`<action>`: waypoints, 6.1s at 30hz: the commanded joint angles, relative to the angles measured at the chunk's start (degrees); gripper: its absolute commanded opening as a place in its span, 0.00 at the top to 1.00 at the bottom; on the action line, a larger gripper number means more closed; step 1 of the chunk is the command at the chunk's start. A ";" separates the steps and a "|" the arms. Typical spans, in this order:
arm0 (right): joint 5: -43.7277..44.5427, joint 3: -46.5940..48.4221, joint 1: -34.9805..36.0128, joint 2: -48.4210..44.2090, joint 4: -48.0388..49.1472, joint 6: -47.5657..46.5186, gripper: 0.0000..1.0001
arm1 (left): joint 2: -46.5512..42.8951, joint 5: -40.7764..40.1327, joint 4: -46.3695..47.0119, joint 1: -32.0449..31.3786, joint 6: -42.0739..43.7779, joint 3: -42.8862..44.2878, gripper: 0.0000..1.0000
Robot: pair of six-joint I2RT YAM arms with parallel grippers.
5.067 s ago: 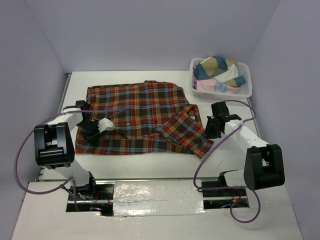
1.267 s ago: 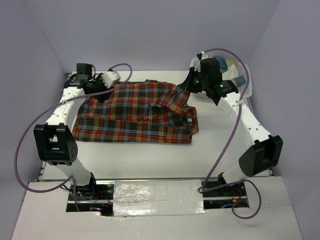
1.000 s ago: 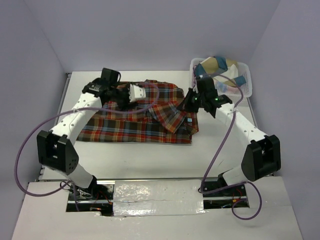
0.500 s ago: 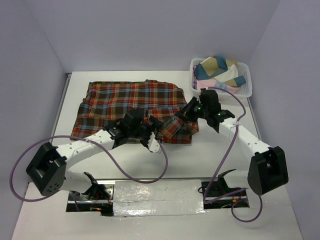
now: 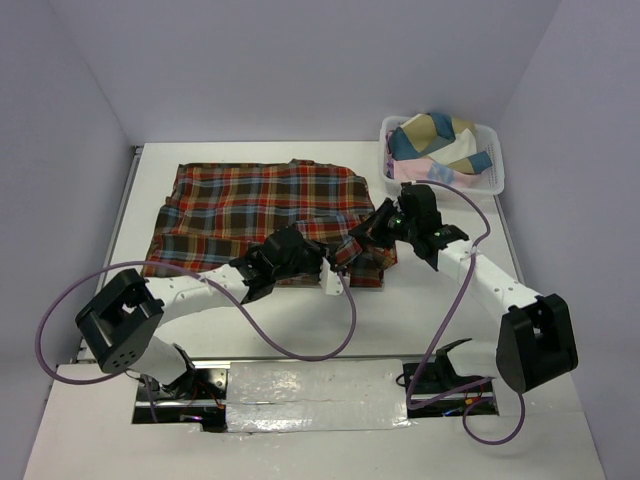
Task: Fold and stack the long sleeve shirts
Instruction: Fold the shirt
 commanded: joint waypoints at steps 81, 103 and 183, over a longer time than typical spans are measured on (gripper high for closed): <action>13.81 5.23 6.38 19.83 -5.95 -26.96 0.85 | 22.70 3.90 -6.79 20.61 -45.08 18.82 0.06; 19.52 -3.12 6.38 8.31 -9.73 -22.04 1.00 | 23.58 3.38 -2.82 17.53 -40.68 18.29 0.01; 18.82 4.92 1.45 -16.76 -34.61 -20.71 0.26 | -35.93 -1.74 -74.94 54.53 18.97 -3.79 0.01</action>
